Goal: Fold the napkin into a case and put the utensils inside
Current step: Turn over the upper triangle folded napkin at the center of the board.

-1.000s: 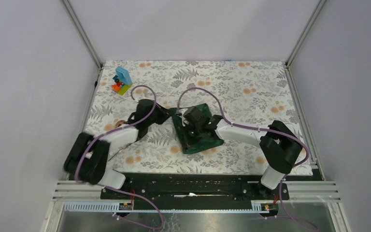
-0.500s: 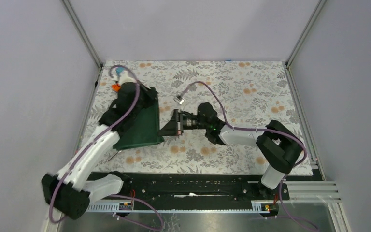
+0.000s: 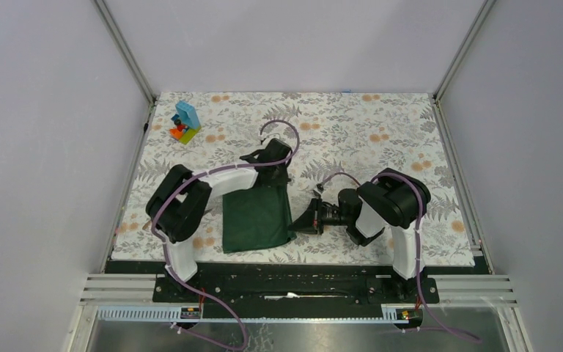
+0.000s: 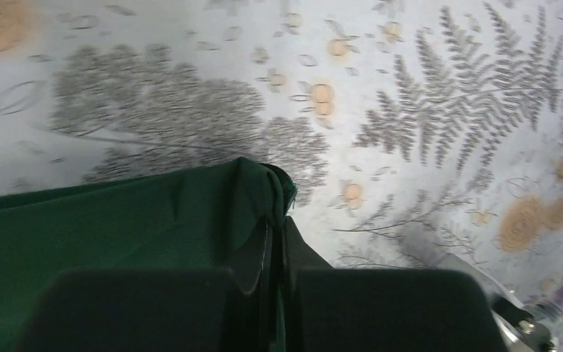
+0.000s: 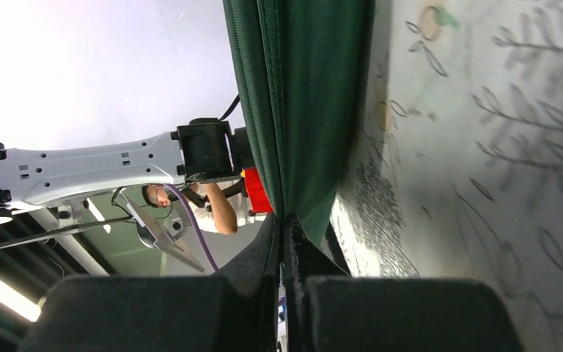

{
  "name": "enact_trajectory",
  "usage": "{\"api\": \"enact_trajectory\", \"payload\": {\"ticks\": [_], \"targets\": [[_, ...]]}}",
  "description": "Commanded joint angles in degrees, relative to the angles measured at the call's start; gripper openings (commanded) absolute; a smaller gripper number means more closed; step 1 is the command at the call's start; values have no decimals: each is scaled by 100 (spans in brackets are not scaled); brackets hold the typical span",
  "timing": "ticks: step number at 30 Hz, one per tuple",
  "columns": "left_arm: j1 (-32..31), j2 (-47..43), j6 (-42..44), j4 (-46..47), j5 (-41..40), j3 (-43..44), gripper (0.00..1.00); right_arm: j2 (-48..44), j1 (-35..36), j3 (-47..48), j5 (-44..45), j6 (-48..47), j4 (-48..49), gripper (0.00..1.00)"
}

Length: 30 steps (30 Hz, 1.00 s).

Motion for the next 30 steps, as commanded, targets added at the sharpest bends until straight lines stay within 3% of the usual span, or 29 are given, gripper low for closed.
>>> {"api": "enact_trajectory", "payload": {"ticks": [1, 6, 12, 14, 16, 21, 23, 30], "targets": [[9, 401, 81, 1261, -304, 702, 0, 93, 4, -433, -1021, -393, 399, 0], [-5, 856, 72, 1503, 39, 932, 0, -171, -56, -573, -587, -1326, -1227, 0], [-14, 1177, 79, 1526, 462, 1161, 3, -1160, -115, -334, 622, -2911, -4482, 0], [-13, 1190, 62, 1496, 517, 1183, 5, -1537, -115, -160, 1031, -3334, -5530, 9], [-14, 1141, 55, 1495, 589, 1160, 9, -1957, -113, 21, 1494, -3641, -6656, 25], [-6, 967, 79, 1433, 902, 1169, 19, -3278, -118, 393, 2393, -4170, -8482, 56], [-1, 841, 74, 1465, 1121, 1123, 23, -3542, -113, 587, 2571, -4378, -8942, 63], [77, 193, 149, 1373, 1899, 916, 54, -3570, -111, 1267, 3048, -5039, -9396, 77]]}}
